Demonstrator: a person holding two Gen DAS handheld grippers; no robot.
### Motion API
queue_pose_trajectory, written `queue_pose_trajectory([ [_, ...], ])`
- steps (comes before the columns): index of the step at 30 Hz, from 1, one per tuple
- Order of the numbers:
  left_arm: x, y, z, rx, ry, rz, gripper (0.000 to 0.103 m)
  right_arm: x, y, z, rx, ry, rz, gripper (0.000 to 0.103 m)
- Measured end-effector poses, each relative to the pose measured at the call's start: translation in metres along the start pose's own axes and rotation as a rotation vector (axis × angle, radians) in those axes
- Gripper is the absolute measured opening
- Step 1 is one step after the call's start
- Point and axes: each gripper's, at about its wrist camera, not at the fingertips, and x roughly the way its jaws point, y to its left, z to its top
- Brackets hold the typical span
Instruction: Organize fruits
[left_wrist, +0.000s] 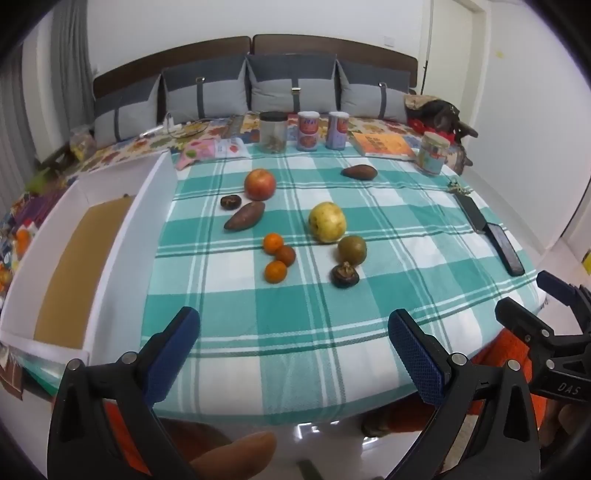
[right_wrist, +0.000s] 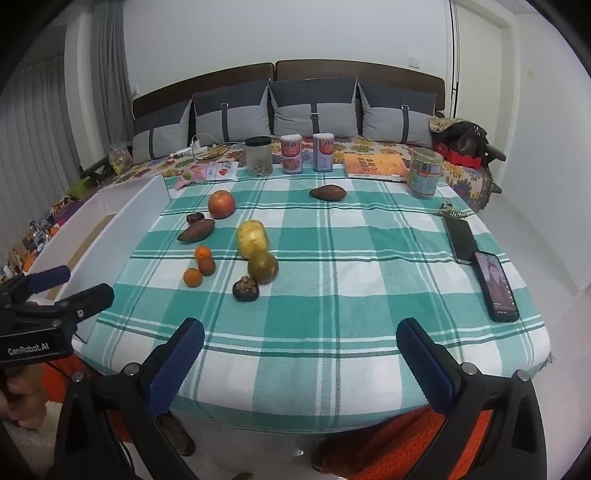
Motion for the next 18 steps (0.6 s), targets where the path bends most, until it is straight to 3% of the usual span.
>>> queue_pose_trajectory([
  [7, -0.0018, 0.0060, -0.0021, -0.024, 0.004, -0.004, 0.102, -0.0067, 0.0078, 0.0001, -0.023, -0.034, 0.003, 0.103],
  [18, -0.0001, 0.0094, -0.0033, -0.036, 0.022, 0.013, 0.102, -0.0019, 0.0067, -0.0014, -0.018, -0.015, -0.016, 0.103],
])
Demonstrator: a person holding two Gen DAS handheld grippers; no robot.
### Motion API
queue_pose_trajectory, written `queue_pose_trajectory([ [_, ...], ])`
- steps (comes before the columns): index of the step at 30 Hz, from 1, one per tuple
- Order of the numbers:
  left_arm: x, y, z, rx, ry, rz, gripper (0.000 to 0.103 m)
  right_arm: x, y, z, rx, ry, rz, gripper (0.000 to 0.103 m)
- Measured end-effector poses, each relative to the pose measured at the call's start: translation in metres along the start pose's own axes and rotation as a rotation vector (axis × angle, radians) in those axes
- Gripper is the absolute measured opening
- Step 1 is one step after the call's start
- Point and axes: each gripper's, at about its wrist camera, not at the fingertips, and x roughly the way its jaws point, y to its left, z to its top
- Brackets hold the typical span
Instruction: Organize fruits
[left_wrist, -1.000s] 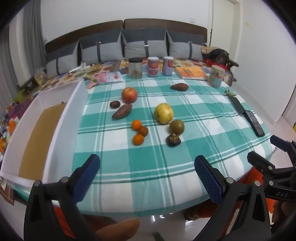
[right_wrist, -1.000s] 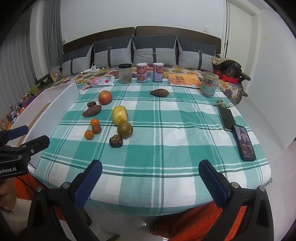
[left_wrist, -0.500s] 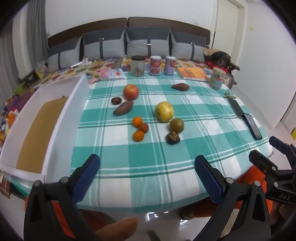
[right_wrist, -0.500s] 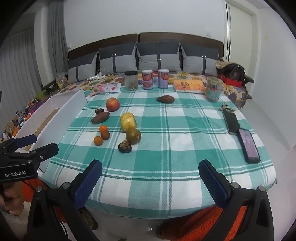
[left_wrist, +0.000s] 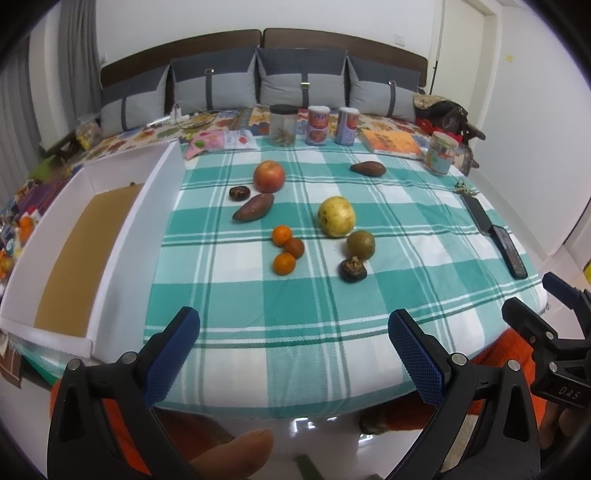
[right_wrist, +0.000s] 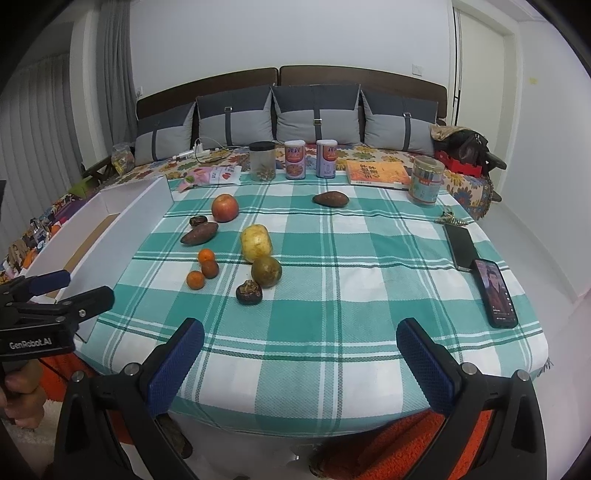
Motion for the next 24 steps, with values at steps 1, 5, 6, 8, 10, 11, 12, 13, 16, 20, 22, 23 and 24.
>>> queue_pose_trajectory([
  [1, 0.000, 0.001, -0.001, -0.005, 0.001, -0.001, 0.102, 0.001, 0.000, 0.000, 0.000, 0.004, -0.009, 0.103],
  [5, 0.002, 0.007, -0.003, -0.021, 0.013, -0.003, 0.102, 0.004, 0.000, 0.000, 0.001, 0.022, -0.039, 0.103],
  [6, 0.002, 0.008, -0.003, -0.024, 0.017, -0.004, 0.102, 0.004, 0.000, 0.000, 0.003, 0.024, -0.046, 0.103],
  [8, 0.003, 0.009, -0.003, -0.029, 0.019, -0.005, 0.102, 0.005, 0.000, 0.001, 0.005, 0.030, -0.058, 0.103],
  [10, 0.003, 0.010, -0.003, -0.033, 0.020, -0.006, 0.102, 0.006, 0.000, 0.001, 0.006, 0.032, -0.070, 0.103],
  [11, 0.003, 0.010, -0.003, -0.033, 0.020, -0.006, 0.102, 0.006, 0.000, 0.000, 0.005, 0.034, -0.075, 0.103],
  [12, 0.003, 0.010, -0.004, -0.035, 0.022, -0.005, 0.102, 0.006, 0.000, 0.000, 0.004, 0.036, -0.079, 0.103],
  [13, 0.003, 0.011, -0.004, -0.036, 0.022, -0.005, 0.102, 0.006, 0.000, 0.000, 0.003, 0.039, -0.084, 0.103],
  [16, 0.002, 0.012, -0.004, -0.040, 0.023, -0.005, 0.102, 0.007, 0.001, 0.000, 0.005, 0.042, -0.087, 0.103],
  [20, 0.002, 0.013, -0.004, -0.040, 0.024, -0.005, 0.102, 0.007, 0.000, 0.000, 0.003, 0.042, -0.088, 0.103],
  [22, 0.003, 0.014, -0.005, -0.040, 0.026, -0.004, 0.102, 0.007, 0.000, 0.000, 0.007, 0.045, -0.089, 0.103],
  [23, 0.003, 0.015, -0.005, -0.040, 0.029, -0.003, 0.102, 0.008, 0.000, 0.000, 0.008, 0.047, -0.089, 0.103],
  [24, 0.003, 0.015, -0.005, -0.040, 0.031, -0.002, 0.102, 0.008, -0.001, -0.001, 0.010, 0.049, -0.090, 0.103],
])
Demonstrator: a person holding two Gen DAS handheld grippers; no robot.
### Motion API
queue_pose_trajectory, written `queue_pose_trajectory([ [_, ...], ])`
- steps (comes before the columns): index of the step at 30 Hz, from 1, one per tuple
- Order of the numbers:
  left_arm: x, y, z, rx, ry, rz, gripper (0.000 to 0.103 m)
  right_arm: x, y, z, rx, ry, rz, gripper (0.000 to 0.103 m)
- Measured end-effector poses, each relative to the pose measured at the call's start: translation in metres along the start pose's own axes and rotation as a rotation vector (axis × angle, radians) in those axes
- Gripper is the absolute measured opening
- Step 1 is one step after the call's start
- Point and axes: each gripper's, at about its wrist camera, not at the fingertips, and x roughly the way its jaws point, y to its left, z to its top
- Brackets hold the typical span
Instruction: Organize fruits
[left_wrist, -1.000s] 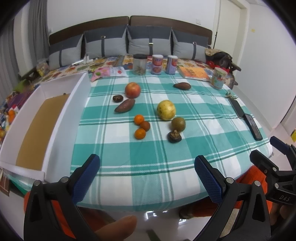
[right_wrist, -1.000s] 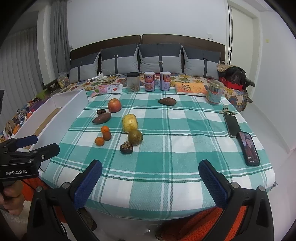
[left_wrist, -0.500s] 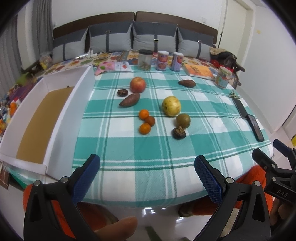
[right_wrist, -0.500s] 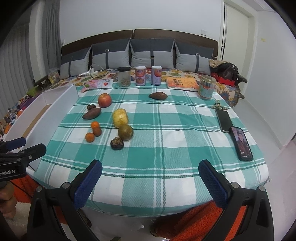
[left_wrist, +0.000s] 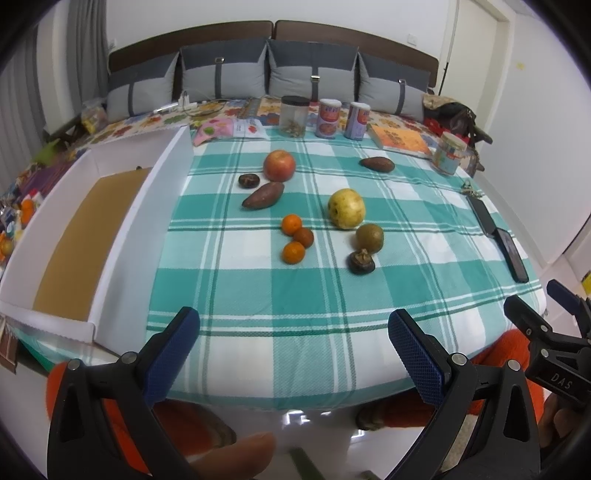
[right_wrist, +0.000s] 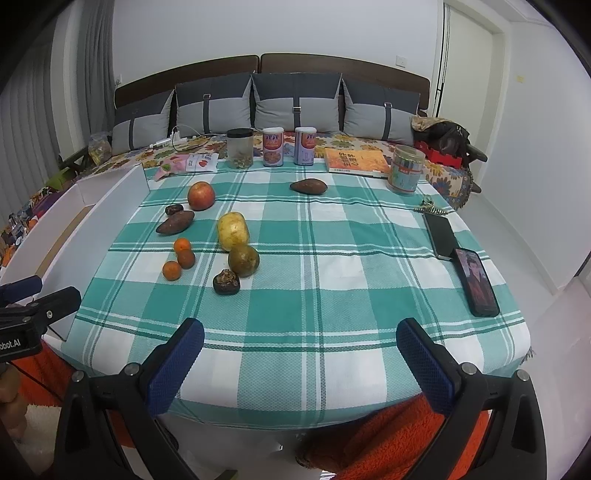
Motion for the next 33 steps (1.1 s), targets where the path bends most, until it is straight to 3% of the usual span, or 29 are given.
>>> queue_pose_trajectory([
  [20, 0.0064, 0.0039, -0.0040, -0.012, 0.028, 0.011, 0.102, 0.0077, -0.0006, -0.0020, 0.015, 0.035, -0.028, 0.103],
  [33, 0.0095, 0.0078, -0.0053, -0.015, 0.027, 0.047, 0.102, 0.0059, 0.0045, -0.0034, -0.021, -0.027, -0.045, 0.103],
])
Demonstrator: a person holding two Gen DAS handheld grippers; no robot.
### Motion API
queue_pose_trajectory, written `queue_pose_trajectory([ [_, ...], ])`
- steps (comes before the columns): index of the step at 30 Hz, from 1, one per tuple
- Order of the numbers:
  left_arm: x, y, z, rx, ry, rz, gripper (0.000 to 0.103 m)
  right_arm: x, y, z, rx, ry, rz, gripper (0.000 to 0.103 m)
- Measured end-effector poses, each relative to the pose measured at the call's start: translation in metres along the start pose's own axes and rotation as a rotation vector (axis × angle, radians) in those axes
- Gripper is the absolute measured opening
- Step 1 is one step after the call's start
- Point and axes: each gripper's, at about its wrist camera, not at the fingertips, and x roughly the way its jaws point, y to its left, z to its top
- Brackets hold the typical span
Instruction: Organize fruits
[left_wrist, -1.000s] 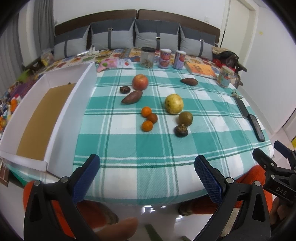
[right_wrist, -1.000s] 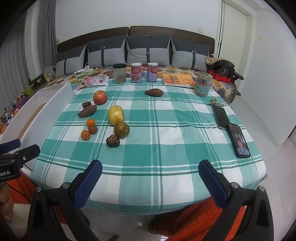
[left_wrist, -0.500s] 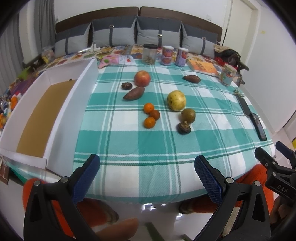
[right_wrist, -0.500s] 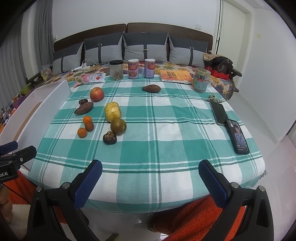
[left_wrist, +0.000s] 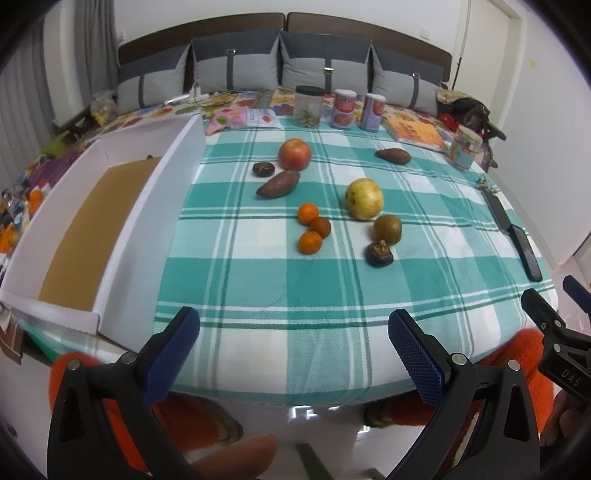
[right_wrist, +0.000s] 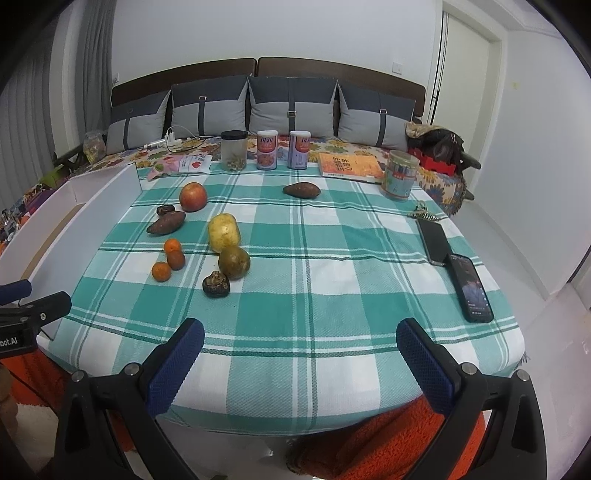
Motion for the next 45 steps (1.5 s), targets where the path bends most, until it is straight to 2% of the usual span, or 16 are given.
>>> queue_pose_trajectory([
  [9, 0.003, -0.001, -0.001, 0.004, 0.016, 0.015, 0.102, -0.002, 0.000, 0.001, -0.014, -0.029, 0.011, 0.103],
  [15, 0.001, -0.001, -0.001, -0.007, 0.011, -0.008, 0.102, -0.012, 0.001, 0.002, -0.031, -0.097, 0.016, 0.103],
  [20, -0.003, 0.004, 0.002, -0.041, -0.030, -0.011, 0.102, -0.014, 0.005, 0.002, -0.053, -0.113, 0.006, 0.103],
  [23, -0.003, 0.002, 0.003, -0.006, -0.046, 0.032, 0.102, -0.013, 0.004, 0.002, -0.049, -0.109, -0.001, 0.103],
  [28, -0.001, -0.011, 0.000, 0.133, -0.069, 0.140, 0.102, -0.011, 0.001, 0.001, -0.043, -0.098, 0.000, 0.103],
  [31, 0.002, -0.010, 0.001, 0.115, -0.048, 0.103, 0.102, -0.007, 0.002, 0.000, -0.050, -0.081, 0.012, 0.103],
  [35, 0.007, -0.007, 0.002, 0.106, -0.012, 0.095, 0.102, -0.005, 0.002, -0.002, -0.051, -0.070, 0.033, 0.103],
  [39, 0.013, 0.001, 0.001, 0.040, 0.060, 0.044, 0.102, -0.004, 0.001, -0.003, -0.044, -0.071, 0.040, 0.103],
  [45, 0.009, 0.006, 0.001, 0.023, 0.031, 0.080, 0.102, -0.003, 0.002, -0.003, -0.045, -0.063, 0.042, 0.103],
])
